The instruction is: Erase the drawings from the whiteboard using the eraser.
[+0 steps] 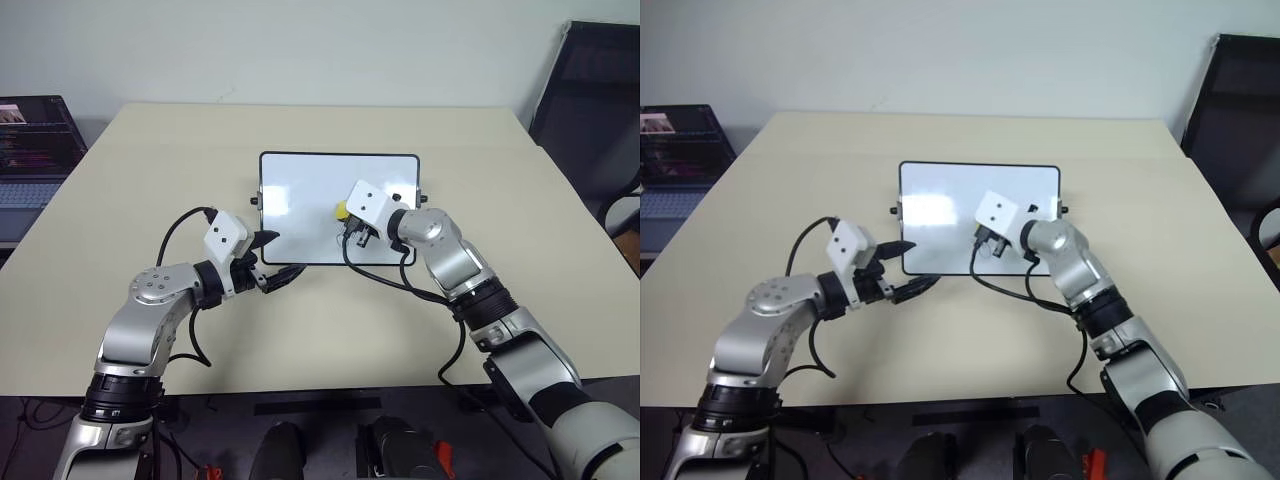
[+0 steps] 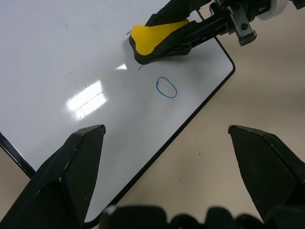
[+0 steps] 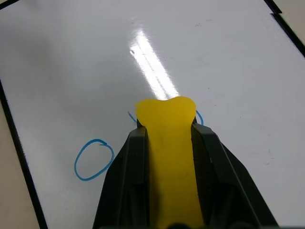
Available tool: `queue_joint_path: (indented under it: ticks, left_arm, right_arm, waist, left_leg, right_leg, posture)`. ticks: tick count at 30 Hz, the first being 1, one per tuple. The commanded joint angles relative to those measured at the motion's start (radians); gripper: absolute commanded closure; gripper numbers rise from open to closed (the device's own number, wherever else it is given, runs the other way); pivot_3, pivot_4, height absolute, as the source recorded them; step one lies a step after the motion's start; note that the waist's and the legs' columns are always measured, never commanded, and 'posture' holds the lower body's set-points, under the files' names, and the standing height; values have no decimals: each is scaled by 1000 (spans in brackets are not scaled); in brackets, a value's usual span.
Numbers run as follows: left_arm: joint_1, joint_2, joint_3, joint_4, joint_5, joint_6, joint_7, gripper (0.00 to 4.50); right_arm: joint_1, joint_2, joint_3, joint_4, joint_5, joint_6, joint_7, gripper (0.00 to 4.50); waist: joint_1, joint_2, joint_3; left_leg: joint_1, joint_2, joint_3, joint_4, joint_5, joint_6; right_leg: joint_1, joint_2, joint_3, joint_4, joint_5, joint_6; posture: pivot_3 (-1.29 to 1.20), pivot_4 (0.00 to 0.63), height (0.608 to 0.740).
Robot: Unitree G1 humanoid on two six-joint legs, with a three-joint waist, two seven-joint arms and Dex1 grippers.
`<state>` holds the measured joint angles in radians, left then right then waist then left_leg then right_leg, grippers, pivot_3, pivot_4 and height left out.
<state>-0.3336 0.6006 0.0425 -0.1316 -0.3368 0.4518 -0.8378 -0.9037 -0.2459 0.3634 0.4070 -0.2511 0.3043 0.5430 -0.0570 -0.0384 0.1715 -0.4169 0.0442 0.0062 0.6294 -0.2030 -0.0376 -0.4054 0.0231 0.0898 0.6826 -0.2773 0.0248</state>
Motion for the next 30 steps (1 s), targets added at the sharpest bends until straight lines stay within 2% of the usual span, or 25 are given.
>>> queue_joint_path:
  ticks: [1, 12, 20, 27, 30]
  left_arm:
    - [-13, 2, 0, -47, -15, -1, -1, 0]
    - [1, 4, 4, -41, -15, -12, -12, 0]
    - [20, 13, 9, -31, -12, -21, -29, 0]
    - [46, 25, 17, -24, -10, -33, -40, 0]
    - [53, 27, 18, -23, -11, -38, -43, 0]
  right_arm:
    - [-42, -20, -63, 51, -18, -9, -87, 3631]
    - [47, -55, 17, -50, -6, 87, 133, 3631]
    - [-32, -25, -53, 34, -38, -9, -80, 3631]
    - [29, -29, 25, -44, -10, 37, 79, 3632]
    - [46, -14, 47, -74, -17, 41, 98, 3632]
  waist:
    - [0, 0, 0]
    - [0, 0, 0]
    - [-3, 0, 0]
    - [-2, 0, 0]
    - [-2, 0, 0]
  left_leg:
    - [0, 0, 0, 0, 0, 0]
    - [0, 0, 0, 0, 0, 0]
    - [1, 1, 2, 0, 0, 0]
    - [1, 1, 2, 0, 1, 1]
    - [1, 1, 2, -1, 1, 1]
  right_leg:
    - [0, 0, 0, 0, 0, 0]
    - [0, 0, 0, 0, 0, 1]
    - [0, 0, 2, 0, 0, 3]
    - [0, 0, 2, -1, 0, 3]
    - [0, 0, 2, -1, 0, 3]
  posture:
    - [0, 150, 740]
    - [0, 150, 740]
    - [0, 150, 740]
    - [0, 150, 740]
    - [0, 150, 740]
